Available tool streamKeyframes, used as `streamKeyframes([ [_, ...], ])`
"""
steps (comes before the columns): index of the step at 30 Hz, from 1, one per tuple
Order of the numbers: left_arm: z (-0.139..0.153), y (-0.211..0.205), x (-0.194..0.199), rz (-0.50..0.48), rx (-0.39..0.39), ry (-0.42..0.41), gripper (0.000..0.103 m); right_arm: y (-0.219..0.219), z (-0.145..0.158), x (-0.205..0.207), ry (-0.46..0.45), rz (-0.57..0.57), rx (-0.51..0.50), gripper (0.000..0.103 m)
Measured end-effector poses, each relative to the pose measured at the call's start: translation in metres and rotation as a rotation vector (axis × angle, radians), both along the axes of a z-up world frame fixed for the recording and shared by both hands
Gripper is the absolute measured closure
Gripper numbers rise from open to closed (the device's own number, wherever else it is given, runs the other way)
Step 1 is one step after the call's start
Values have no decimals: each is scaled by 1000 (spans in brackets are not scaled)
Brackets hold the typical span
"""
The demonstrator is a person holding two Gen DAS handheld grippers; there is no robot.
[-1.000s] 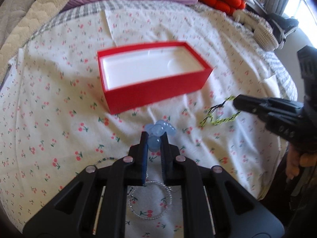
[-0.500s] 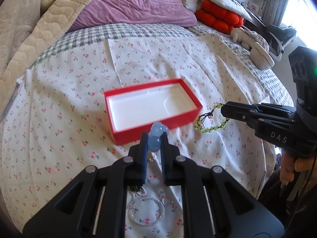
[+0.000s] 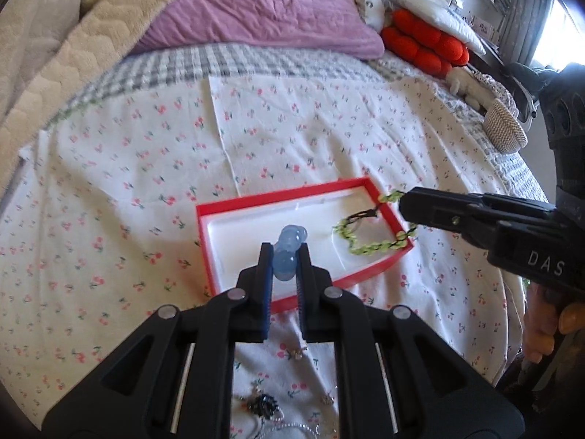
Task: Organize jewelry
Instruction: 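Lift and carry both held bracelets over the red box with both grippers, then open both grippers to drop the bracelets into the red box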
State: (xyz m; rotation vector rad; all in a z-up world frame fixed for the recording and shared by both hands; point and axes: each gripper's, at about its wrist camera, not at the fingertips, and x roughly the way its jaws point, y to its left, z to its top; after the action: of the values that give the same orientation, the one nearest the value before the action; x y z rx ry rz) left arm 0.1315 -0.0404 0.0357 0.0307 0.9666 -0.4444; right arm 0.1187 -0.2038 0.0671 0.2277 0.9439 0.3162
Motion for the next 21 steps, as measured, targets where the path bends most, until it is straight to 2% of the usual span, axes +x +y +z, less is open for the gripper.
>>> streamKeyframes([
  [8,-27,-6,17,10,77,52,90,-5,-34,23,69,-36,-87,94],
  [14,-27,-4,19,13,84,44,90,-10,-44,27,86,-38,-109,93],
  [16,-24,-5,16,7,90,34,85,-11,-43,28,88,-38,-116,89],
  [18,-20,-5,13,3,91,22,72,-12,-42,27,97,-35,-120,89],
  [21,-15,-4,7,17,86,21,60,-13,-39,24,106,-33,-123,89],
])
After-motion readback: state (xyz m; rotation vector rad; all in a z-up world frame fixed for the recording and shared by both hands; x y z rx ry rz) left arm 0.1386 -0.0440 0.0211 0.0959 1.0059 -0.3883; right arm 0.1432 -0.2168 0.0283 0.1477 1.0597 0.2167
